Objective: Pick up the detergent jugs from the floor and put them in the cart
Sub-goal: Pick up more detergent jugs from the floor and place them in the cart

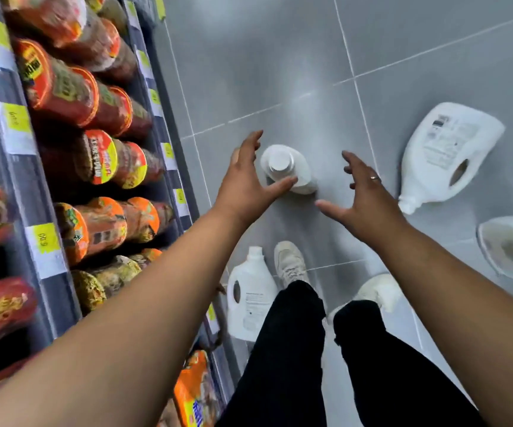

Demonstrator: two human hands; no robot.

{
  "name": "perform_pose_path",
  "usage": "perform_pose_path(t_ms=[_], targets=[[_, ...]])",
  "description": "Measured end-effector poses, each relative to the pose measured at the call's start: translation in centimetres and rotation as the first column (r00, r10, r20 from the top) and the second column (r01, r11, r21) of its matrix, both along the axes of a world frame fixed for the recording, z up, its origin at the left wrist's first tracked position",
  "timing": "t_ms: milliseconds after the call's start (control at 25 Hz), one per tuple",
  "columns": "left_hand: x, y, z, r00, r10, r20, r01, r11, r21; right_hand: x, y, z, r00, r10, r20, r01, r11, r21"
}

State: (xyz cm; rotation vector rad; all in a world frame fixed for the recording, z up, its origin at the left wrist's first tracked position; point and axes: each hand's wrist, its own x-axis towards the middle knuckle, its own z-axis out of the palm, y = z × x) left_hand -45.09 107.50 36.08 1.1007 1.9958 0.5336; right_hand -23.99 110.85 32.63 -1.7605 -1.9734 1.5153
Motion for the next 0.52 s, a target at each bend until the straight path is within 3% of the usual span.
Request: perform_pose_path(t_ms=[200,360,520], targets=[[0.1,1.1,-11.1,0.994,-0.107,-0.018,0.107,0.994,-0.004,-0.8,-0.2,-12.8,0.999,-0.010,0.040,0.011,0.999,-0.039],[-0.6,1.7,-18.0,0.981,-0.165,-0.098,0.180,0.970,0.165,-2.0,0.4,-20.3,1.000,-0.023,0.013,0.024,0.998,-0.051],[-0.6,3.5,-22.4,0.984,-0.068,-0.163,0.121,0.933,0.338,-4.6,1.3,-26.0,0.993,-0.053,-0.107,0.044,0.995,-0.087]])
